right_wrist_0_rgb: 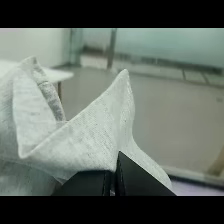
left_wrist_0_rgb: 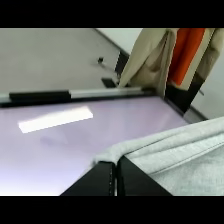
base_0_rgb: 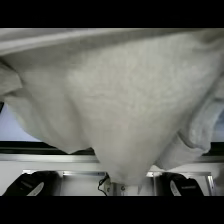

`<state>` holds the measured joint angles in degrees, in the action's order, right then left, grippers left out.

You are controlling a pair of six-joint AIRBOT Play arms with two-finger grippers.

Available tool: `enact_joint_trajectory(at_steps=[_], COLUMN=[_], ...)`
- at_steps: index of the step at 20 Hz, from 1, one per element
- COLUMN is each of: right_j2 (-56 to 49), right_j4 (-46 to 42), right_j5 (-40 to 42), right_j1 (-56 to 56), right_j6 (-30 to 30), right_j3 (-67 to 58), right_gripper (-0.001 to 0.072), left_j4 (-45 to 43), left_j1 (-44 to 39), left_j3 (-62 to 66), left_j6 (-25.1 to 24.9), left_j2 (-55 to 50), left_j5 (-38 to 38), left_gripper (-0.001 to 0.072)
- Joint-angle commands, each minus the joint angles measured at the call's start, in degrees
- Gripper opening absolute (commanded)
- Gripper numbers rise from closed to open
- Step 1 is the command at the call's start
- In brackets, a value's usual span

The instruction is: Fold the shirts.

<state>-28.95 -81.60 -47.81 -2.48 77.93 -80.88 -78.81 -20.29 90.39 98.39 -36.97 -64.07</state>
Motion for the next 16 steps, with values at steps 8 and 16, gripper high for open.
enact_joint_trajectory(at_steps=[8, 16], right_j2=[-34.49, -58.77], right_j4=[3.67, 24.09], right_j5=[13.16, 14.64], right_j1=[0.00, -2.62], right_j6=[4.28, 4.37], right_j3=[7.15, 7.15], right_gripper=[0.0079, 0.0079], left_j4=[-23.19, -7.04], left_j1=[7.61, 13.84], left_j3=[-17.62, -15.87], left_j6=[6.49, 12.90], left_j2=[-23.10, -42.64], left_j5=[4.20, 7.21], left_gripper=[0.0033, 0.0035])
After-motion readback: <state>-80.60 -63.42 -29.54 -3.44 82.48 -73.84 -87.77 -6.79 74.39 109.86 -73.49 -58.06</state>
